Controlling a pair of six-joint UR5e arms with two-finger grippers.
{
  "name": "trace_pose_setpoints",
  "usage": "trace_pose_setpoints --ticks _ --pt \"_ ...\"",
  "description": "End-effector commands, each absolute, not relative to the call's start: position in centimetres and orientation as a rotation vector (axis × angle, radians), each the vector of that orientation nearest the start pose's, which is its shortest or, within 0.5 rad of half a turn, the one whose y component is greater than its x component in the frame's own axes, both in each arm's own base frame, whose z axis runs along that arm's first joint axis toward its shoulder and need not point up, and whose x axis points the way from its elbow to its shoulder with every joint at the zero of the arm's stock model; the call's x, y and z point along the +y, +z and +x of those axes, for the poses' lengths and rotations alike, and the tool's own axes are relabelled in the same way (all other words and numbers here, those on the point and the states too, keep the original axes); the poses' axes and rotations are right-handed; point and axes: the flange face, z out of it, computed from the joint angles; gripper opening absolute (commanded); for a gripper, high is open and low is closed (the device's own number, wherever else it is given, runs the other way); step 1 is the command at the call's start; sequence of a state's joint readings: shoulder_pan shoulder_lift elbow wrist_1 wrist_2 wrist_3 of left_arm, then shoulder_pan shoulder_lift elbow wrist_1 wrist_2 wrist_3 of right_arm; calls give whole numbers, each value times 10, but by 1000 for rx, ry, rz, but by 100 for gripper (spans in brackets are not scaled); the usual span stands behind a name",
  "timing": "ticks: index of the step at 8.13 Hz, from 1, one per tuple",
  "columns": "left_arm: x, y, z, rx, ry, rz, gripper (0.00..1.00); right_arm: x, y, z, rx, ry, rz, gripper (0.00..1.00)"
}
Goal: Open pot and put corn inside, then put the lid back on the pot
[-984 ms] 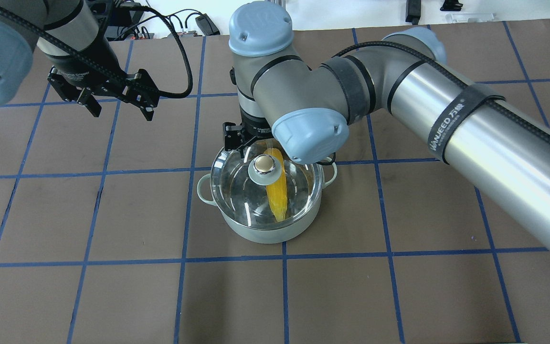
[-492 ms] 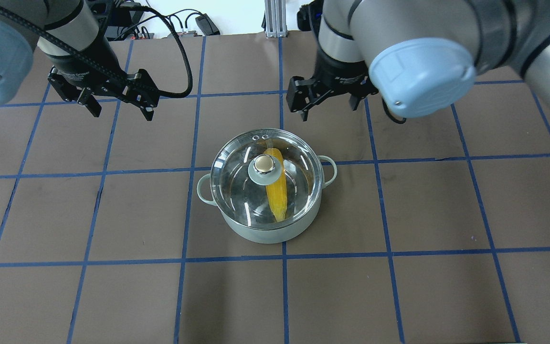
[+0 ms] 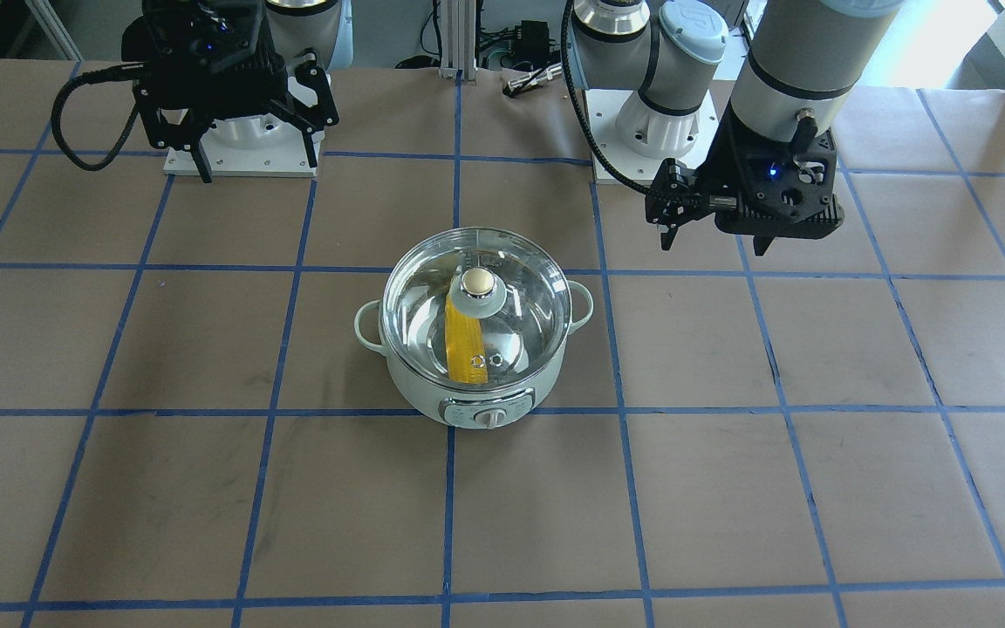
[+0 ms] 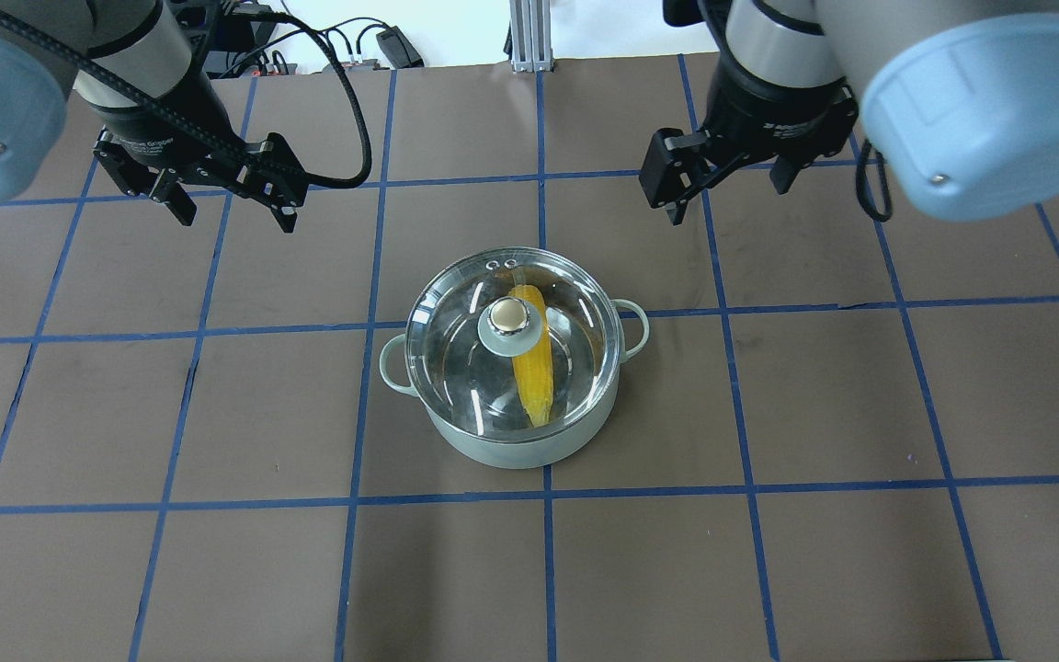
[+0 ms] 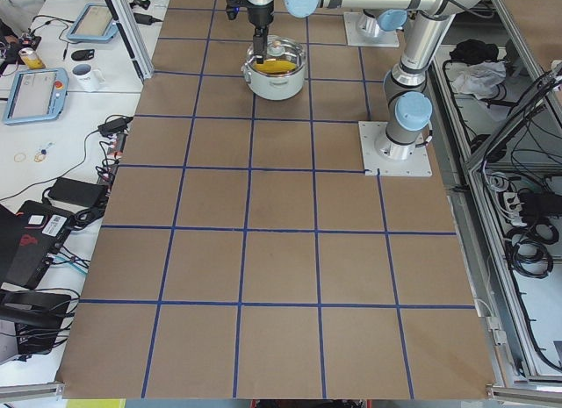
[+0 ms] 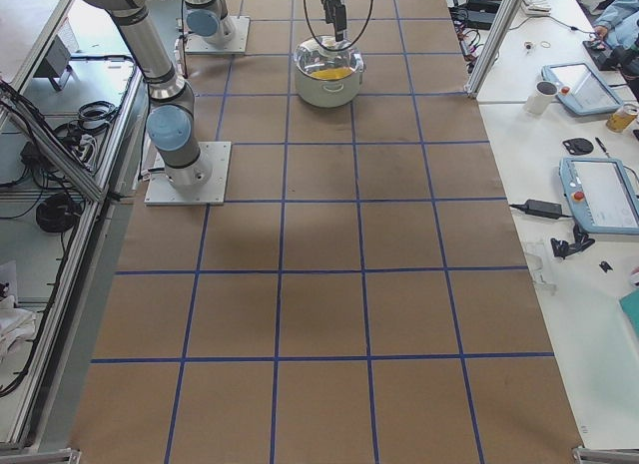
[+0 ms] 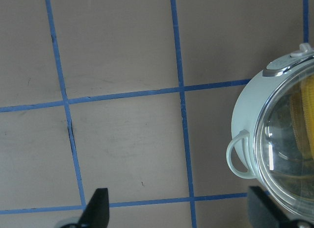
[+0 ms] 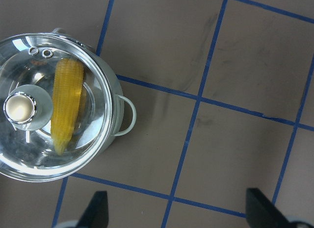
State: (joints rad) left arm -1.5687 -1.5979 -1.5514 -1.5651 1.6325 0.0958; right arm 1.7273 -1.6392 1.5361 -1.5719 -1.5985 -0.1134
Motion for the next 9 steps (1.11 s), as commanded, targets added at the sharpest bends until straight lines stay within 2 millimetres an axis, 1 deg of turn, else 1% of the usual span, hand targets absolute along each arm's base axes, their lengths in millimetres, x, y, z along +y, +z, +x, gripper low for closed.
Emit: trace_pose_setpoints --ticks 1,2,3,4,5,7,9 --pt "-504 485 -126 3077 7 144 100 -443 544 200 3101 -197 -422 100" --pt "-504 485 -126 3077 7 146 100 -448 547 199 3098 -245 -419 100" --pt "-504 485 -126 3077 7 146 100 -459 545 201 3092 -283 -414 100" --pt "-504 485 -126 3077 7 146 100 -466 552 201 3102 -301 -397 100" --pt "-504 485 -126 3077 7 146 100 -474 552 202 3104 -299 -397 100" --pt "-503 484 -126 3077 12 147 100 -479 549 202 3105 -289 -397 100" --pt "-503 484 -126 3077 12 147 100 -479 548 202 3108 -287 -402 100"
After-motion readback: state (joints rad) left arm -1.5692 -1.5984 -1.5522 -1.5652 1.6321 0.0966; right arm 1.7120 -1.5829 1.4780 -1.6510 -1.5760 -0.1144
